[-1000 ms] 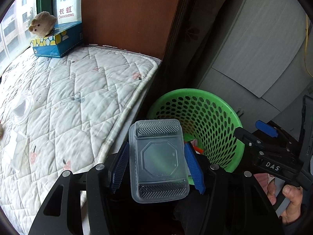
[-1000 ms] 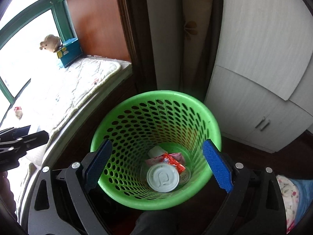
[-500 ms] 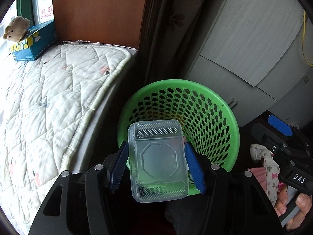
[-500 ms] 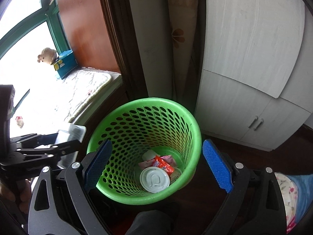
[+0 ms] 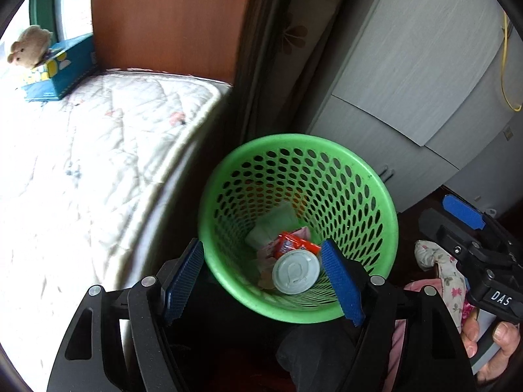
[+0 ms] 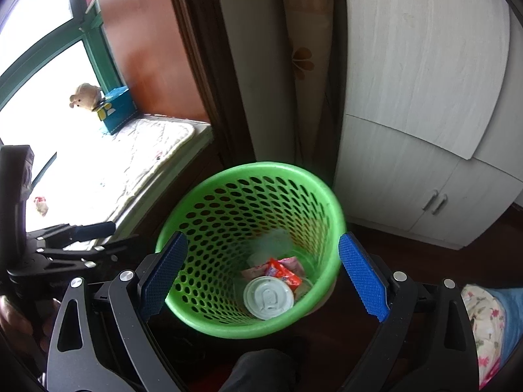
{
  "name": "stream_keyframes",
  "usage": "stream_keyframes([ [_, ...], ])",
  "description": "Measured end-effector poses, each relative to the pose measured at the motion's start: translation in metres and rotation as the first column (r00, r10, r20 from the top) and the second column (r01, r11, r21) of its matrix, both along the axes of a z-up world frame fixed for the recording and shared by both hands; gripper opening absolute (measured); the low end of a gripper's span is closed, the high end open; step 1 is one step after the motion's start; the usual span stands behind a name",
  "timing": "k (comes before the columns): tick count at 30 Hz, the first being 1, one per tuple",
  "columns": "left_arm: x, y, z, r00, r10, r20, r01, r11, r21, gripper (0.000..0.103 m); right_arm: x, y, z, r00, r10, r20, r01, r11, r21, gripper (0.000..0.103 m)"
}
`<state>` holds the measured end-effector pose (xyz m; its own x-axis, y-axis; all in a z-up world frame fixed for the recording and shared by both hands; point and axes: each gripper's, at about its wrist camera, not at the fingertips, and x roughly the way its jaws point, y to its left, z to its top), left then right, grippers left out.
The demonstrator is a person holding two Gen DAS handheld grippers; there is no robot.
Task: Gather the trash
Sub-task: 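Lower the clear container into the basket and open the left tool, then reach the left tool to the crumpled white-and-red paper ball and close on it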
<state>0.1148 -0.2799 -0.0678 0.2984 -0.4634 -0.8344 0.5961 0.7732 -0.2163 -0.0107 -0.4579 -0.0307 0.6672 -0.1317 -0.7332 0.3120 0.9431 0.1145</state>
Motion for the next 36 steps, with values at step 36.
stream_keyframes([
  [36, 0.149, 0.376, 0.017, 0.755, 0.637, 0.157, -0.655, 0.745, 0.124, 0.072, 0.110, 0.223, 0.009, 0.912, 0.409, -0.028, -0.409, 0.912, 0.007, 0.093],
])
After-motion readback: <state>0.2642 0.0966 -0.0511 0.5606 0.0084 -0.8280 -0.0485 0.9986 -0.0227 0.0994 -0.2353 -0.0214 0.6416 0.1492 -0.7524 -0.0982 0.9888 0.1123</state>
